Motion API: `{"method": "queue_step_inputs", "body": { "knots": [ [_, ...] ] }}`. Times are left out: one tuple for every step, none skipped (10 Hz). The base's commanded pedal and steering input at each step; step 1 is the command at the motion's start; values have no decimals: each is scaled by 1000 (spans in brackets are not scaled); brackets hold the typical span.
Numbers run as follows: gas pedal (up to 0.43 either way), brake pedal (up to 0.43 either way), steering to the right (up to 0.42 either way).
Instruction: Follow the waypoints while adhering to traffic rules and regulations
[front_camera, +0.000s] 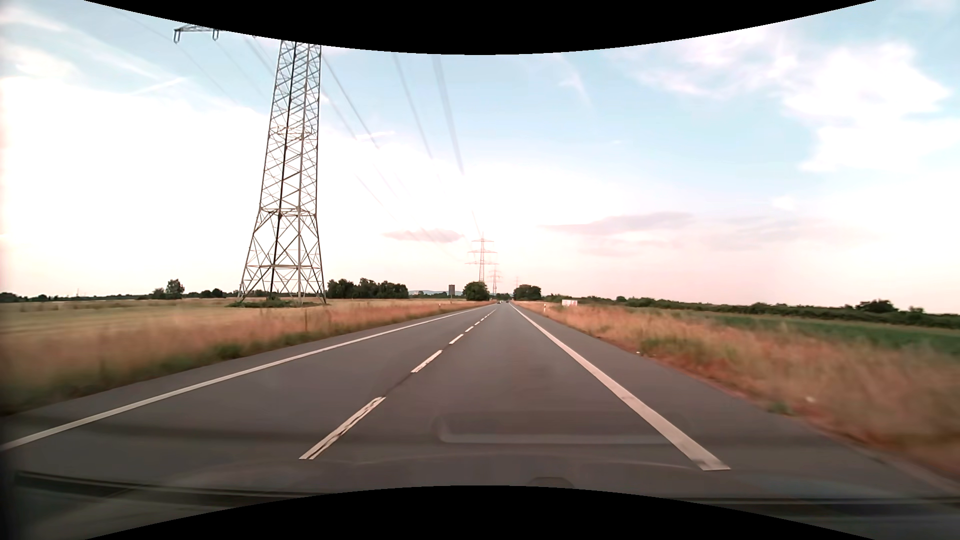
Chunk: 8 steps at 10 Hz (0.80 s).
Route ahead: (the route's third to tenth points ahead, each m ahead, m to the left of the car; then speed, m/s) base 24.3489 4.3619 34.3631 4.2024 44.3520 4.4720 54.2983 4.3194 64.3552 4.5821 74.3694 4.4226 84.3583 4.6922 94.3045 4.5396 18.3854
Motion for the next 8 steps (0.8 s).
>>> {"method": "queue_step_inputs", "body": {
  "knots": [
    [118, 0, -1],
    [118, 0, -1],
    [130, 0, -1],
    [130, 0, -1],
    [138, 0, -1],
    [138, 0, -2],
    [138, 0, -2],
    [138, 0, -2]
  ]
}}
